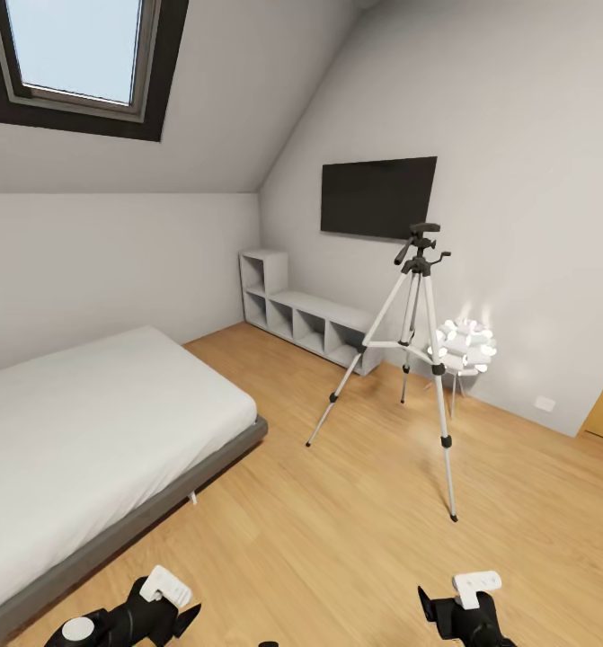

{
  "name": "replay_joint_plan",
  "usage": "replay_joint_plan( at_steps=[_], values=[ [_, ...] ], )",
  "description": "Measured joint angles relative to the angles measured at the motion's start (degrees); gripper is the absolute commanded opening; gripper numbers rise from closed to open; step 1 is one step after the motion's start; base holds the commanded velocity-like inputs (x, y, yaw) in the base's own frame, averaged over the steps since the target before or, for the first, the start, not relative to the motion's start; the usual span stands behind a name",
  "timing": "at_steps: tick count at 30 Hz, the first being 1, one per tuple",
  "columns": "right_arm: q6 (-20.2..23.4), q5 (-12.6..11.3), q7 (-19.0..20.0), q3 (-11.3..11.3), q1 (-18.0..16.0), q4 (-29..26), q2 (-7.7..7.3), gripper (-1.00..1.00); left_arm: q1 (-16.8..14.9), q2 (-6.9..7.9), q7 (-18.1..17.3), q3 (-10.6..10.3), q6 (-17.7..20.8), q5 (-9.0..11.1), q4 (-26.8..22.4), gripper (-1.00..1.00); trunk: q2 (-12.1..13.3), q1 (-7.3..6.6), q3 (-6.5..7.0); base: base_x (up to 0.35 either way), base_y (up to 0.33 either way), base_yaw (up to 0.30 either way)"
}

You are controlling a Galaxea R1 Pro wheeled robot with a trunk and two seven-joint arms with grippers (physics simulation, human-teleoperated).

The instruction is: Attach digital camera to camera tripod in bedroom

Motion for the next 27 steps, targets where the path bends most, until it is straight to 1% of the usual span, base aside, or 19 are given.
replay_joint_plan(
  at_steps=[2,3,4,5,6,7,8,9,12,13,14,16,17,21,22,23,27],
  values=[
    [-0.2,0.0,-0.2,0.0,-0.2,-0.5,0.03,1.0,0.0,0.09,0.0,-0.1,0.0,0.0,-0.2,1.0,0.0,0.0,0.0,0.0,0.0,0.0],
    [0.2,0.0,-2.1,-0.1,-4.4,0.0,0.15,1.0,-0.1,0.2,0.0,-1.3,-0.1,-0.1,-1.1,1.0,0.0,0.0,-0.01,0.0,0.0,0.0],
    [0.5,0.0,-2.2,-0.1,-11.9,0.4,0.16,1.0,-0.1,0.21,0.0,-1.8,-0.1,-0.1,-1.2,1.0,0.0,0.0,0.01,0.0,0.0,0.0],
    [0.9,0.0,-2.3,-0.1,-13.7,0.7,0.16,1.0,-0.1,0.22,0.0,-2.1,-0.1,-0.1,-1.3,1.0,0.0,0.0,0.01,0.0,0.0,0.0],
    [1.5,0.0,-2.4,-0.1,-13.7,1.0,0.16,1.0,-0.1,0.24,0.0,-2.4,-0.1,-0.1,-1.6,1.0,0.0,0.0,0.0,0.0,0.0,0.0],
    [2.8,0.0,-2.4,-0.1,-16.0,1.4,0.16,1.0,-0.1,0.27,0.0,-2.8,0.0,0.0,-2.1,1.0,0.0,0.0,0.01,0.0,0.0,0.0],
    [5.3,0.0,-2.4,-0.1,-19.1,1.7,0.21,1.0,-0.1,0.3,-0.1,-3.3,0.0,0.0,-2.6,1.0,0.0,0.0,0.01,0.0,0.0,0.0],
    [6.2,0.0,-2.4,-0.1,-20.2,1.8,0.23,1.0,-0.1,0.29,-0.3,-3.4,0.0,0.0,-2.7,1.0,0.0,0.0,0.0,0.0,0.0,0.0],
    [8.1,0.0,-2.4,0.0,-22.2,2.1,0.51,1.0,-0.1,0.31,-0.7,-3.7,0.1,0.0,-2.7,1.0,0.0,0.0,0.0,0.0,0.0,0.0],
    [9.3,0.0,-2.4,0.0,-23.8,2.2,0.97,1.0,-0.1,0.5,-1.0,-3.8,0.2,0.0,-2.0,1.0,0.0,0.0,0.01,0.0,0.0,0.0],
    [9.5,0.0,-2.4,0.0,-24.2,2.2,1.04,1.0,-0.1,0.59,-1.1,-3.9,0.2,0.0,-1.6,1.0,0.0,0.0,0.0,0.0,0.0,0.0],
    [9.7,0.0,-2.4,0.0,-24.6,2.2,1.14,1.0,-0.1,0.67,-1.2,-4.1,0.2,0.0,-0.9,1.0,0.0,0.0,0.0,0.0,0.0,0.0],
    [9.9,0.0,-2.3,0.0,-24.9,2.3,1.24,1.0,-0.1,0.6,-1.1,-4.8,0.3,0.0,0.0,1.0,0.0,0.0,0.0,0.0,0.0,0.0],
    [10.1,0.0,-2.3,0.1,-25.2,2.3,1.34,1.0,-0.1,0.71,-1.1,-6.0,0.5,0.0,1.6,1.0,0.0,0.0,0.0,0.0,0.0,0.0],
    [10.1,0.0,-2.3,0.1,-25.2,2.4,1.37,1.0,-0.1,0.74,-1.2,-6.6,0.6,-0.1,3.8,1.0,0.0,0.0,0.0,0.0,0.0,0.0],
    [10.1,0.0,-2.3,0.1,-25.3,2.4,1.38,1.0,-0.1,0.7,-1.3,-6.9,0.6,0.0,5.6,1.0,-0.4,0.21,-0.18,0.0,0.0,0.0],
    [10.1,-0.1,-2.3,0.1,-25.3,2.4,1.47,1.0,-0.1,0.49,-1.4,-7.2,0.6,0.0,8.1,1.0,-2.0,1.09,-0.89,0.0,0.0,0.0]
  ],
)
